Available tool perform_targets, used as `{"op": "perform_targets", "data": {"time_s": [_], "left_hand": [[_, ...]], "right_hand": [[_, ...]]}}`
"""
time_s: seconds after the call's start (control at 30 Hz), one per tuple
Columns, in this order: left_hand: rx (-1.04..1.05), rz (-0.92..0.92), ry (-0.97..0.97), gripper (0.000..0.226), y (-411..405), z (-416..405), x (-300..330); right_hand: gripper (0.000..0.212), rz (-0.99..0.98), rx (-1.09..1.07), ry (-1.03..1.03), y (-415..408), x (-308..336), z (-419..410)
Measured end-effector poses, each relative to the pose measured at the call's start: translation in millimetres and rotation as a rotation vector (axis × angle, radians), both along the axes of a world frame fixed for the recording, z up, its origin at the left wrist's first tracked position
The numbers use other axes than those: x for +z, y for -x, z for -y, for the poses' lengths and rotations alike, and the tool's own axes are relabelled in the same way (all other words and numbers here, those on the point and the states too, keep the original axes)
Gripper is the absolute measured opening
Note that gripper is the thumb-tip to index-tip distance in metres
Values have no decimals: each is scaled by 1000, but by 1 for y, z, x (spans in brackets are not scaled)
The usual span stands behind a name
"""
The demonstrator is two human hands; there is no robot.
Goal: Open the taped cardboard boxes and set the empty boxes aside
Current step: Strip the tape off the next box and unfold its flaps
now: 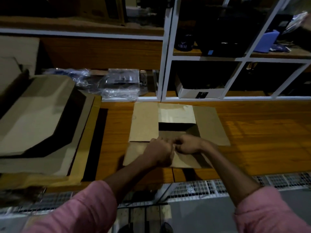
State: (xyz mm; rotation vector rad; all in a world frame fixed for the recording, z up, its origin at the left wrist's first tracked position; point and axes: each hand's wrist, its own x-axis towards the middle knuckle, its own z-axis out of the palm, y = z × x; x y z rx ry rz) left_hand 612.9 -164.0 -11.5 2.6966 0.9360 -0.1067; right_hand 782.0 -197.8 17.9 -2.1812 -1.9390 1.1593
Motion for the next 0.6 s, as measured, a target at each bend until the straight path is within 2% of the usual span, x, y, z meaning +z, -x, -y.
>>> {"op": "perform_targets", "data": {"time_s": [0.07, 0.13, 0.27, 0.33, 0.4, 0.47, 0.6], "left_hand": [[-18, 9, -139, 53, 8, 6, -22], [-40, 60, -168, 66, 9, 10, -33], [-55, 219, -19, 59, -6, 17, -32], [-21, 226, 51, 61, -13, 9, -35], [-8, 147, 57, 70, -17, 3, -38], [55, 46, 11, 68, -14, -2, -41], [259, 102, -183, 70, 9, -17, -37]], "right_hand": [[30, -37, -58, -39, 2, -19, 8], [36, -10, -111, -121, 3, -32, 13], [34, 185, -155, -280, 9, -52, 19], [36, 245, -191, -284, 15, -57, 21], [38, 275, -187, -310, 18, -62, 24], [30, 292, -163, -339, 17, -63, 26], [14, 258, -148, -368, 11, -63, 31]]}}
